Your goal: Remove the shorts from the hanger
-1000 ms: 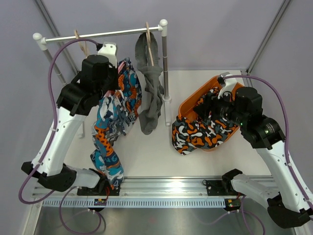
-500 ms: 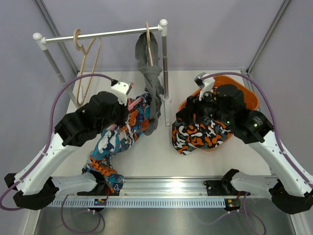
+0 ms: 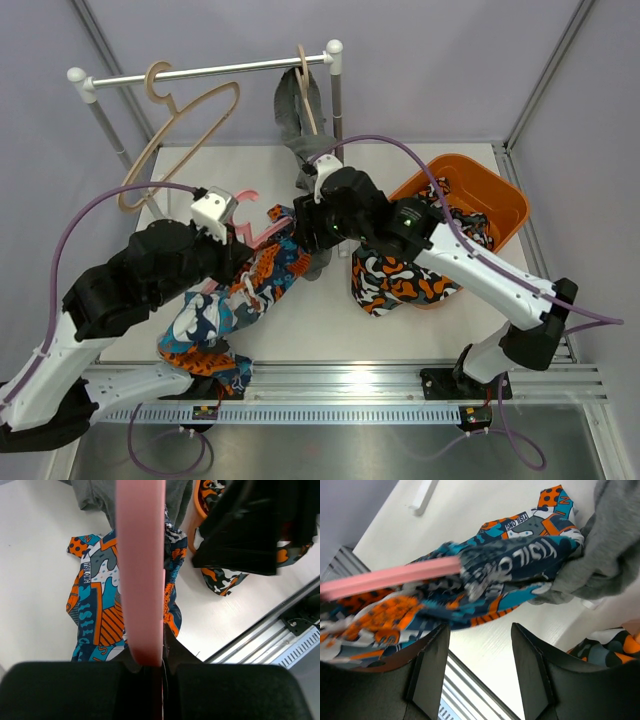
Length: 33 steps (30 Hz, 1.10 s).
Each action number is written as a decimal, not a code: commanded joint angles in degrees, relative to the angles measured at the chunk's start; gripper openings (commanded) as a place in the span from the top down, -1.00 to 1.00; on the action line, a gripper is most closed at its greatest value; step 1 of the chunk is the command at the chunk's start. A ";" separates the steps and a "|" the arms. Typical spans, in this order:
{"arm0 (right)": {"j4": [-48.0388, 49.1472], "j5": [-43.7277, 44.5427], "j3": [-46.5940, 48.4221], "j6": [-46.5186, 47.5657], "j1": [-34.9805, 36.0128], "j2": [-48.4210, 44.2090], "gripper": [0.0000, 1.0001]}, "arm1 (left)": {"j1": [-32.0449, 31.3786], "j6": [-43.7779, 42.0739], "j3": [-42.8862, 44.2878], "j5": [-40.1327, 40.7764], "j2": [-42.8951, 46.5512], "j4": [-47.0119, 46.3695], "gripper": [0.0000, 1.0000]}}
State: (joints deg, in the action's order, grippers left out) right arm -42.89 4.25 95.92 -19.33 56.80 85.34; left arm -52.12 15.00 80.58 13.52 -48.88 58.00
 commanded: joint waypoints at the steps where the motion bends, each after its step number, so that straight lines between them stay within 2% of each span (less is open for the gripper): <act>1: 2.20 5.67 4.71 -3.86 1.21 3.33 -0.22 | -0.44 0.73 -0.41 -3.49 2.74 -0.78 1.00; 7: 3.61 6.73 8.67 -4.93 2.53 7.12 -0.22 | -0.35 0.29 -1.39 -3.15 4.32 0.36 1.00; 16: 4.66 8.41 6.91 -5.89 4.99 4.49 -0.23 | -0.44 -0.06 -4.46 -2.80 4.59 -0.87 1.00; 25: 2.20 10.86 9.37 -5.54 5.17 7.29 -0.23 | -0.44 -0.68 -2.53 -4.12 3.80 -2.01 1.00; 33: 0.27 11.92 9.99 -5.19 5.25 8.96 -0.08 | -0.44 -1.21 -1.04 -4.64 4.15 -2.10 1.00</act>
State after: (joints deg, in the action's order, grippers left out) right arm -42.24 14.26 103.59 -24.03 61.52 93.19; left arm -52.14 14.81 76.27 10.72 -45.10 59.75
